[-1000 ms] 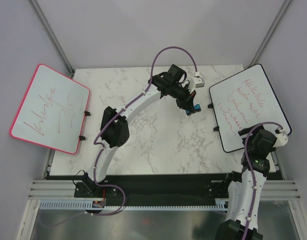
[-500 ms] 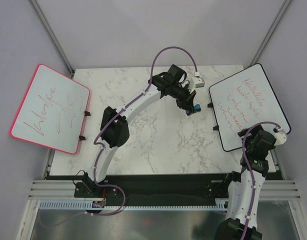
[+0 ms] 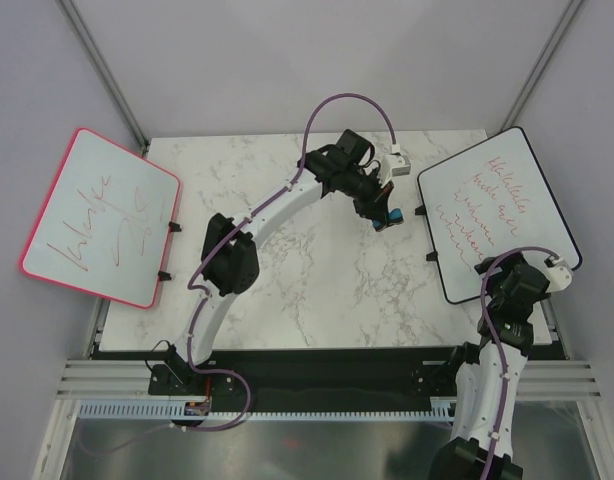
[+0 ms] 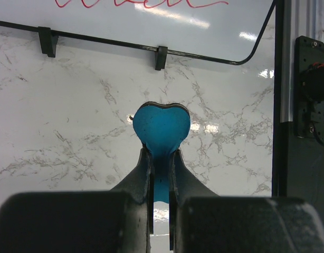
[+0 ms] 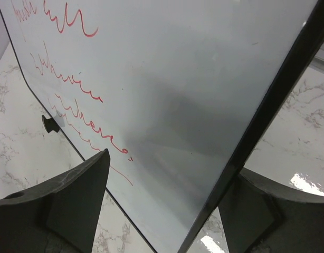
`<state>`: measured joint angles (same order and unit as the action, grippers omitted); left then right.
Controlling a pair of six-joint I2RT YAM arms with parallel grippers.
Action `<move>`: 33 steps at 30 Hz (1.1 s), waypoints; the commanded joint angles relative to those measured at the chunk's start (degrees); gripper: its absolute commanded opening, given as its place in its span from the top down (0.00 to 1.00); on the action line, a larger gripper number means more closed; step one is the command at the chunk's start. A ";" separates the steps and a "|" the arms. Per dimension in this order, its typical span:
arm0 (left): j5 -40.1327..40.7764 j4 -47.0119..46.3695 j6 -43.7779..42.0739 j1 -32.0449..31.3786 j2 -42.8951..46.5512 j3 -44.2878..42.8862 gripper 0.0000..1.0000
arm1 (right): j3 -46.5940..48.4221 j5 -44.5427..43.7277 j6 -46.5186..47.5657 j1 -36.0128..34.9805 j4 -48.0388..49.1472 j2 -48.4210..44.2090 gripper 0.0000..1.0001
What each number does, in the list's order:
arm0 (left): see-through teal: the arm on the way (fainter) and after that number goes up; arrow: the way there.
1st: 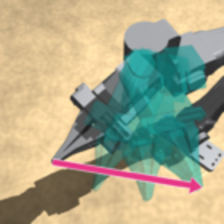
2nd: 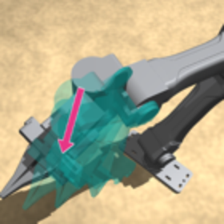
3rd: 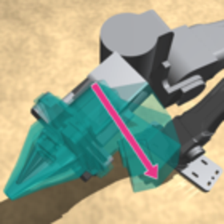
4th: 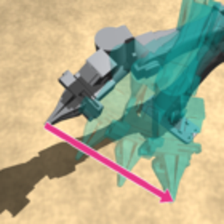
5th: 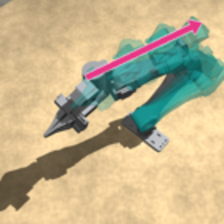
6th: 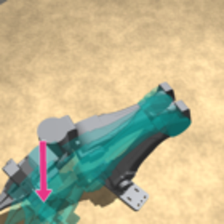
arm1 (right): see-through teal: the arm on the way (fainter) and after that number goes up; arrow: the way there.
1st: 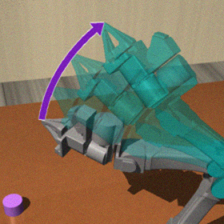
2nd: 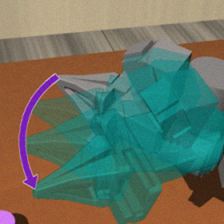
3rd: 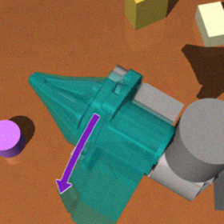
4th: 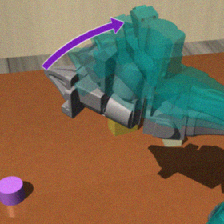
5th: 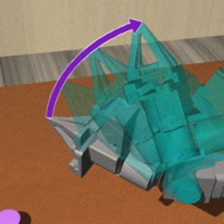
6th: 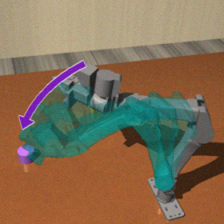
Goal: Erase the whiteboard
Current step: Adjust the whiteboard for the whiteboard stand.
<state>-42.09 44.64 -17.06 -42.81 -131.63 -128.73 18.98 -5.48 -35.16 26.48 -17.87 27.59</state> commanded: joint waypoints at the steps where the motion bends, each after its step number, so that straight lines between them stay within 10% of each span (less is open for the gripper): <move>1: 0.86 -5.17 -1.31 -1.57 0.24 -1.79 0.98 | -0.09 1.86 1.85 -0.02 4.51 -1.66 0.16; 10: 7.19 -21.78 1.84 -7.99 -4.50 -2.40 0.98 | -2.20 2.05 -0.70 -1.69 4.51 -6.15 0.11; 22: 8.42 -20.30 3.18 -10.89 -5.13 -2.93 0.98 | 6.76 -16.30 -7.38 -4.94 -14.19 -9.75 0.02; 33: 1.14 -14.15 0.10 -9.40 -1.97 -2.93 0.98 | 22.05 -13.77 -3.01 -6.35 -24.66 -8.79 0.09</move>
<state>-36.29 28.23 -14.66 -53.10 -138.67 -129.97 35.27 -18.46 -41.54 20.73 -38.85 18.48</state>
